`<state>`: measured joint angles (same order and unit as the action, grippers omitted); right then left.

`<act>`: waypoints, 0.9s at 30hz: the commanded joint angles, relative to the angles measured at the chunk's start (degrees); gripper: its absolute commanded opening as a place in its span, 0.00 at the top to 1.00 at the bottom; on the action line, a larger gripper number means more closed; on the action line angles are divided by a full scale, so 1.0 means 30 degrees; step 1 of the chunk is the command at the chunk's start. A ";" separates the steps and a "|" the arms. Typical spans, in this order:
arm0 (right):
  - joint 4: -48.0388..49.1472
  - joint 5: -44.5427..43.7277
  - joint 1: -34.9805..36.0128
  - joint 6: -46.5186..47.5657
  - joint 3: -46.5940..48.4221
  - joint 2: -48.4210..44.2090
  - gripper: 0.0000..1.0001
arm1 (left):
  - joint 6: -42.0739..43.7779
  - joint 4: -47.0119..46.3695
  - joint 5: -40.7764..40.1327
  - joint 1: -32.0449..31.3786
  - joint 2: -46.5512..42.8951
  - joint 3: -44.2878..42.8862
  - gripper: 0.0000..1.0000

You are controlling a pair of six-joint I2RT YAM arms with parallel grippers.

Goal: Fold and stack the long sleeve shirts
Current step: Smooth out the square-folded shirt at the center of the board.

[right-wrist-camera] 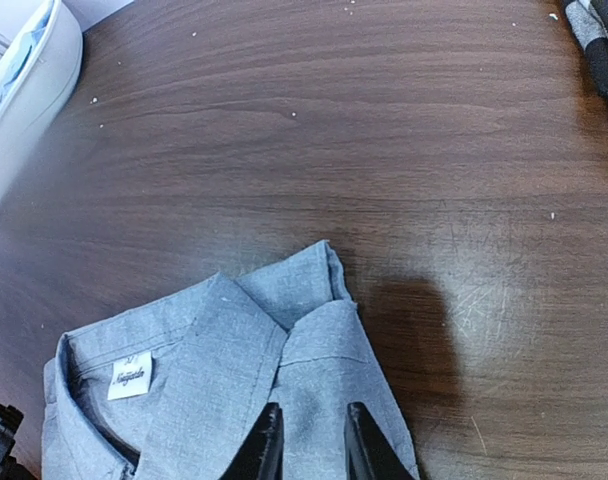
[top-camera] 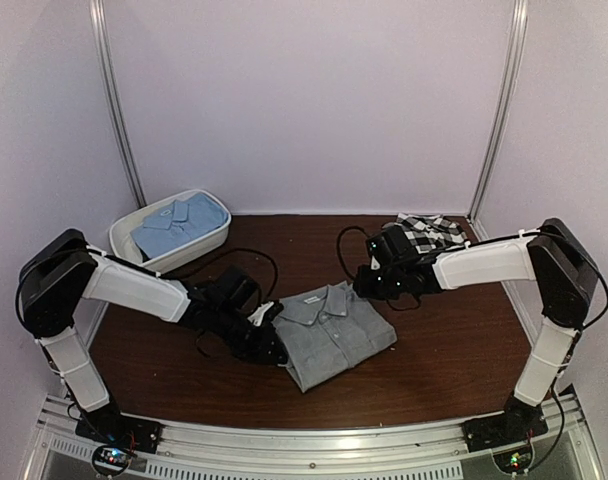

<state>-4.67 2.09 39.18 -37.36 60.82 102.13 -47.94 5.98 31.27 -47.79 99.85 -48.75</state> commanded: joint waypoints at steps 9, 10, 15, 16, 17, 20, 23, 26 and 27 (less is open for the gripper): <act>-0.1759 -0.0465 0.0153 0.1295 0.0993 -0.0800 0.65 | 0.1072 0.3416 -0.1549 -0.0085 -0.2918 -0.0434 0.67; -0.1950 -0.0564 0.0263 0.1439 0.1070 -0.0956 0.64 | 0.1190 0.3931 -0.1780 -0.0006 -0.3349 -0.0473 0.66; -0.2750 -0.0608 0.0720 0.1830 0.1202 -0.1574 0.61 | 0.1137 0.4650 -0.2348 0.1105 -0.4922 -0.0196 0.61; -0.2810 -0.0608 0.0836 0.1821 0.1202 -0.1654 0.61 | 0.1070 0.4540 -0.2444 0.1384 -0.4921 -0.0168 0.60; -0.2835 -0.0608 0.0913 0.1842 0.1217 -0.1737 0.61 | 0.1021 0.4365 -0.2427 0.1683 -0.4818 -0.0183 0.60; -0.3002 -0.0608 0.1261 0.1842 0.1382 -0.1764 0.61 | 0.0848 0.3214 -0.2278 0.2430 -0.4226 -0.0412 0.58; -0.3091 -0.0608 0.1624 0.1765 0.1535 -0.1659 0.61 | 0.0989 0.2606 -0.1906 0.2819 -0.3060 -0.1104 0.58; -0.3187 -0.0608 0.1996 0.1653 0.1540 -0.1611 0.61 | 0.1058 0.1967 -0.1877 0.2889 -0.2129 -0.1546 0.57; -0.3190 -0.0608 0.2101 0.1598 0.1526 -0.1611 0.61 | 0.1053 0.1860 -0.1905 0.2907 -0.1873 -0.1710 0.58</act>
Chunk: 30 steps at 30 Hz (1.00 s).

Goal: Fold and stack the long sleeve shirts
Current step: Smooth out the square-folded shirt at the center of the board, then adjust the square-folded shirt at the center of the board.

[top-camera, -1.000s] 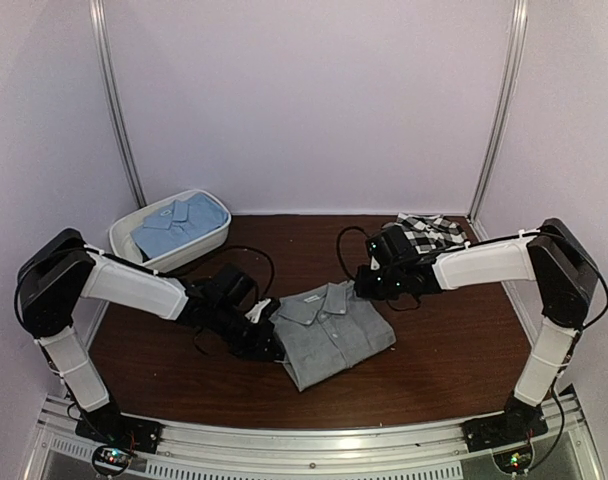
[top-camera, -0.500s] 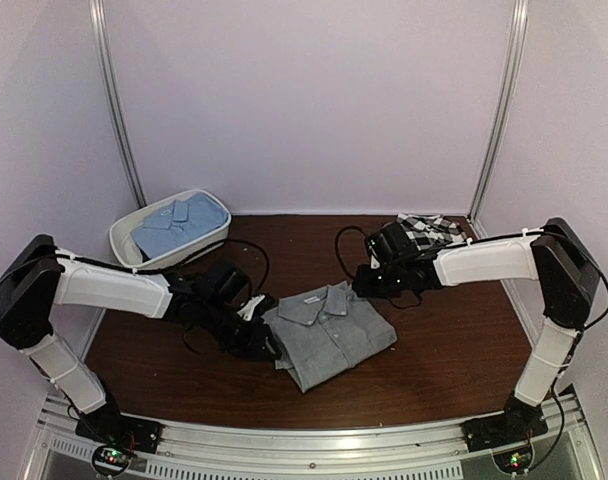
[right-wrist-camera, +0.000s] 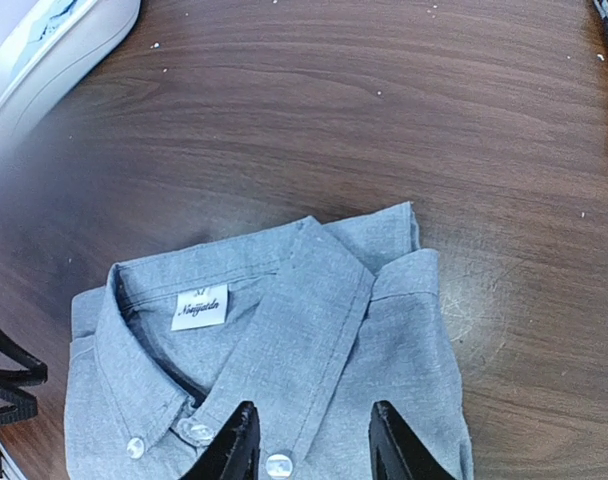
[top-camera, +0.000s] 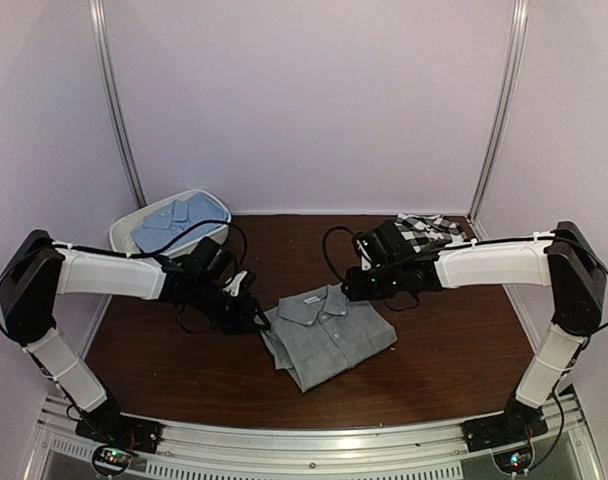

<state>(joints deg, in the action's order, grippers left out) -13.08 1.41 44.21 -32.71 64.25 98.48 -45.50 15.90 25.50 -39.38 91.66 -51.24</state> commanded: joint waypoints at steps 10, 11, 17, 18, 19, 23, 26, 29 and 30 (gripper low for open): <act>-0.0779 -0.0903 0.1672 0.0153 0.0728 -0.0253 0.60 | 0.0369 -0.1016 -0.1439 0.0147 0.2786 -0.1882 0.55; -0.0808 -0.0898 0.1711 0.0124 0.0732 -0.0233 0.60 | 0.0458 -0.0773 -0.1641 0.0147 0.2978 -0.2054 0.55; -0.0748 -0.0887 0.1766 0.0093 0.0674 -0.0227 0.60 | 0.0474 -0.0772 -0.2081 0.0147 0.3231 -0.2121 0.53; -0.0750 -0.0852 0.1785 0.0092 0.0714 -0.0183 0.60 | 0.0486 -0.0787 -0.2079 0.0147 0.3315 -0.2172 0.53; -0.0790 -0.0844 0.1810 0.0092 0.0752 -0.0140 0.60 | 0.0502 -0.0744 -0.2122 0.0147 0.3388 -0.2215 0.53; -0.0847 -0.0871 0.1861 0.0121 0.0791 -0.0130 0.60 | 0.0631 -0.0405 -0.2711 0.0147 0.3447 -0.2280 0.53; -0.0855 -0.0967 0.1905 0.0093 0.0683 -0.0160 0.60 | 0.0691 -0.0411 -0.2751 0.0147 0.3403 -0.2262 0.54; -0.0822 -0.0971 0.1905 0.0052 0.0590 -0.0091 0.61 | 0.0722 -0.0777 -0.2305 0.0147 0.3495 -0.2319 0.56; -0.0825 -0.0968 0.1905 0.0047 0.0586 -0.0074 0.61 | 0.0736 -0.0791 -0.2187 0.0147 0.3579 -0.2428 0.57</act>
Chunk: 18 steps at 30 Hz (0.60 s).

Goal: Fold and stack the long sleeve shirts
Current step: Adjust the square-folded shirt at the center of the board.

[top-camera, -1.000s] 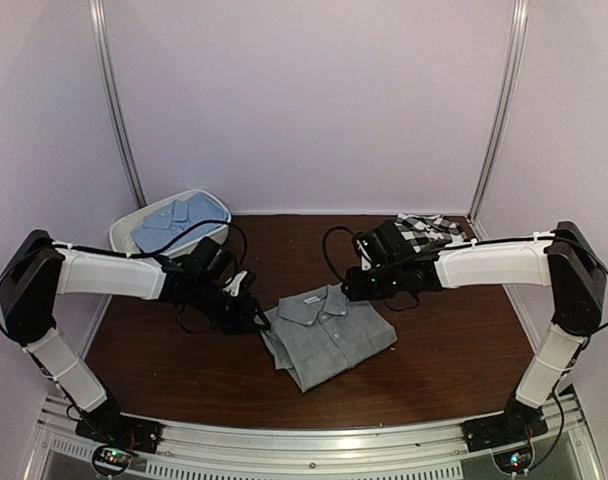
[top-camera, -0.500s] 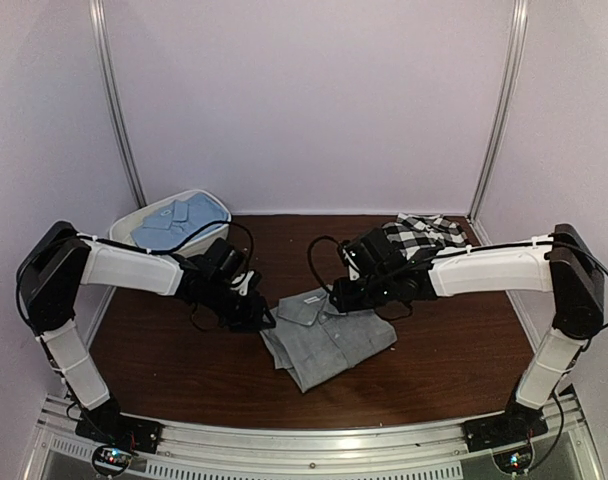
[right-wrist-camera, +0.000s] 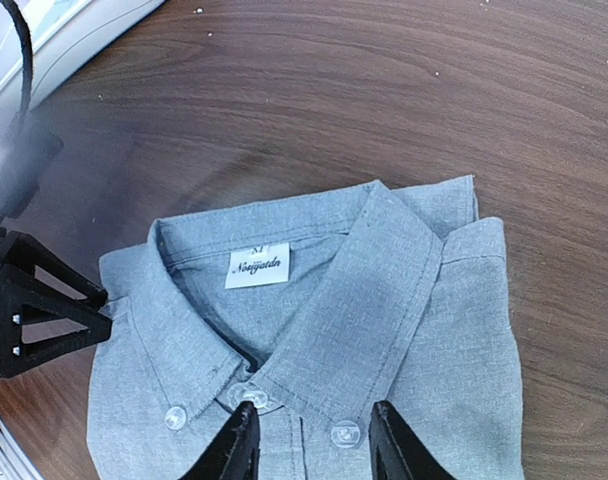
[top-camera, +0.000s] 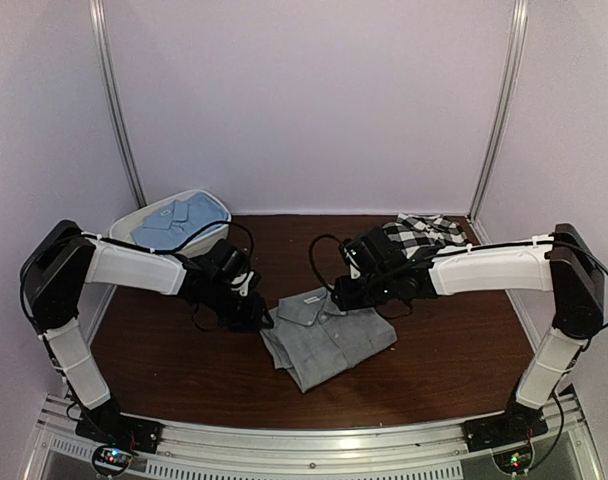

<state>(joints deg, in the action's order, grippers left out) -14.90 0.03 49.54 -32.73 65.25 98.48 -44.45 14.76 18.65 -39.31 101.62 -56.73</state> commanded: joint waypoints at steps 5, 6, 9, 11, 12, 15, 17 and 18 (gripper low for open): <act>-0.0220 -0.0649 0.0157 -0.0017 0.0251 -0.0192 0.62 | 0.0452 -0.0543 0.0636 0.0010 0.0615 -0.0961 0.66; -0.0242 -0.0669 0.0153 -0.0014 0.0251 -0.0204 0.62 | 0.0459 -0.0533 0.0699 -0.0018 0.0671 -0.1017 0.69; -0.0277 -0.0756 0.0155 0.0016 0.0280 -0.0261 0.64 | 0.0418 -0.0537 0.0871 -0.0051 0.0617 -0.1069 0.80; -0.0308 -0.0829 0.0157 0.0031 0.0258 -0.0298 0.64 | 0.0359 -0.0520 0.0942 -0.0079 0.0340 -0.1111 0.86; -0.0334 -0.0853 0.0157 0.0040 0.0252 -0.0309 0.65 | 0.0345 -0.0445 0.0946 -0.0080 0.0175 -0.1163 0.88; -0.0365 -0.0959 0.0157 0.0023 0.0279 -0.0281 0.68 | 0.0435 0.0040 0.0894 -0.0080 -0.0380 -0.1548 0.94; -0.0336 -0.0974 0.0157 0.0030 0.0280 -0.0281 0.68 | 0.0514 0.0380 0.0679 -0.0080 -0.0783 -0.1815 0.98; -0.0315 -0.0974 0.0157 0.0020 0.0273 -0.0299 0.68 | 0.0588 0.0553 0.0481 -0.0080 -0.0932 -0.1958 1.00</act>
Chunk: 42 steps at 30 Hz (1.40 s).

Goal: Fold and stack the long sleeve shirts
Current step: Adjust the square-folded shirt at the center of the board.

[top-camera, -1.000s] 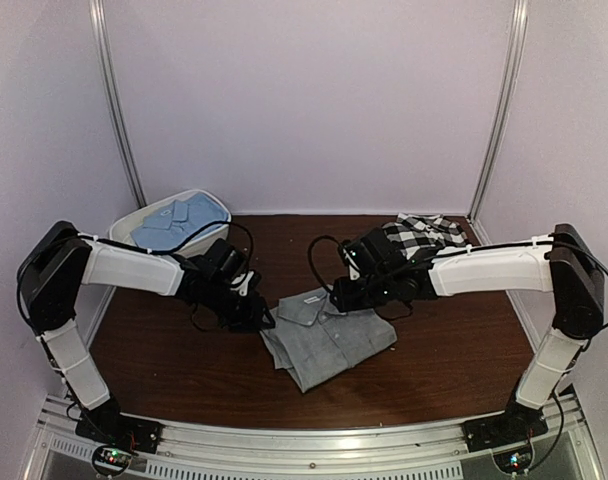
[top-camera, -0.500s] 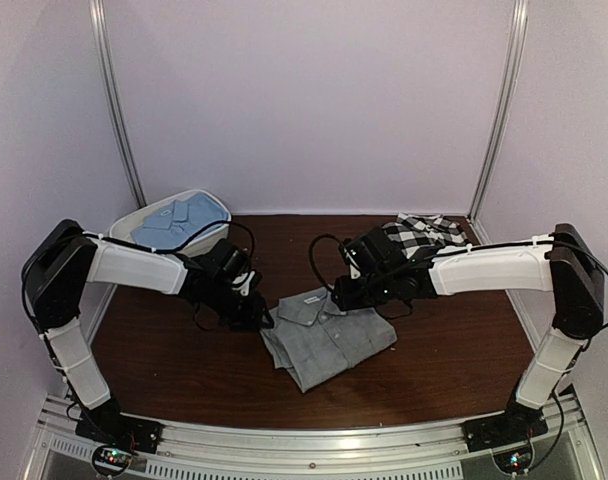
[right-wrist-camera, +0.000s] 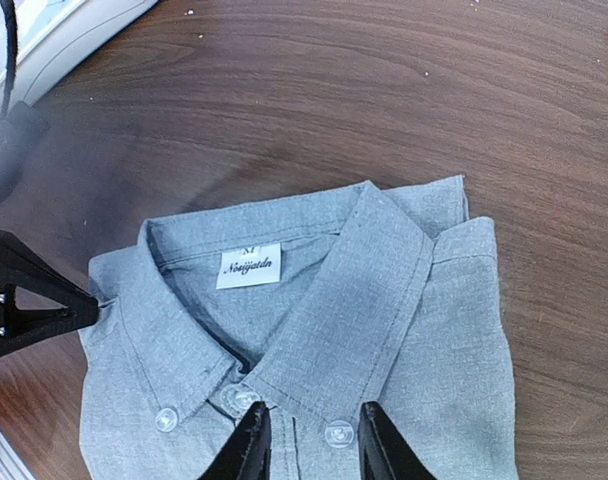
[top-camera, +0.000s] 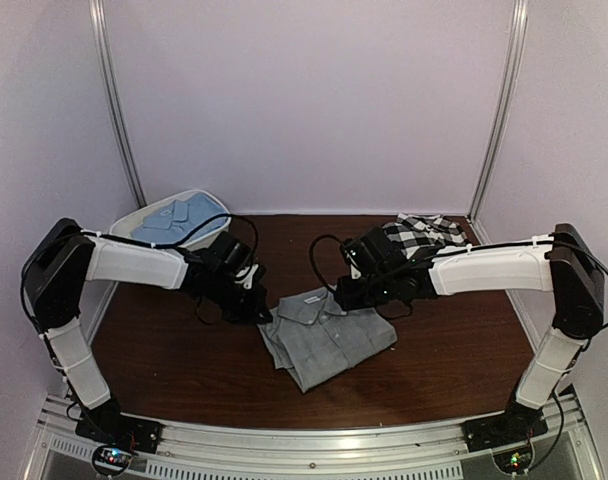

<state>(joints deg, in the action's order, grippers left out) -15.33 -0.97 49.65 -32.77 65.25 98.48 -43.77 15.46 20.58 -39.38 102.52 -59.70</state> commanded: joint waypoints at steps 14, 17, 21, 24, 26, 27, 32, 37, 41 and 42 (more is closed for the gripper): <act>0.0736 0.0194 0.0264 -0.0208 -0.0521 -0.0176 0.69 | 0.1892 -0.0046 -0.0353 0.1988 0.0601 -0.0892 1.00; 0.1011 0.0291 0.0480 -0.0377 -0.0883 -0.0009 0.69 | 0.2165 -0.0389 -0.0057 0.2080 0.1236 -0.0635 1.00; 0.1419 0.0824 0.0900 -0.0717 -0.1500 0.0260 0.69 | 0.2486 -0.0369 -0.0604 0.2511 0.1972 -0.0769 1.00; 0.1706 0.0866 0.1276 -0.1056 -0.2153 0.0398 0.70 | 0.2767 -0.0188 -0.0870 0.3026 0.2316 -0.1304 1.00; 0.2010 0.1009 0.1468 -0.1310 -0.2604 0.0450 0.70 | 0.2881 -0.0084 -0.1089 0.3292 0.2560 -0.1645 1.00; 0.2189 0.1084 0.1556 -0.1470 -0.2831 0.0462 0.70 | 0.2898 -0.0064 -0.1110 0.3396 0.2674 -0.1824 1.00; 0.2936 0.1726 0.2058 -0.2011 -0.3290 0.0782 0.70 | 0.3012 -0.0034 -0.1250 0.3725 0.3547 -0.2701 1.00; 0.3315 0.2383 0.2141 -0.2344 -0.3234 0.0500 0.71 | 0.3537 0.0473 -0.1304 0.4197 0.4300 -0.4186 1.00; 0.2893 0.2064 0.1994 -0.2213 -0.2686 -0.0484 0.70 | 0.4481 0.1941 -0.1446 0.4270 0.4593 -0.6084 1.00; 0.2922 0.2017 0.1853 -0.2202 -0.2614 -0.0705 0.69 | 0.4595 0.2174 -0.1536 0.4255 0.4477 -0.6225 0.92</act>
<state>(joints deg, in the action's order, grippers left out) -7.01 5.32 55.64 -39.00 55.79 100.07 -33.50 18.76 18.37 -27.38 115.85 -74.50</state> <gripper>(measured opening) 0.300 0.007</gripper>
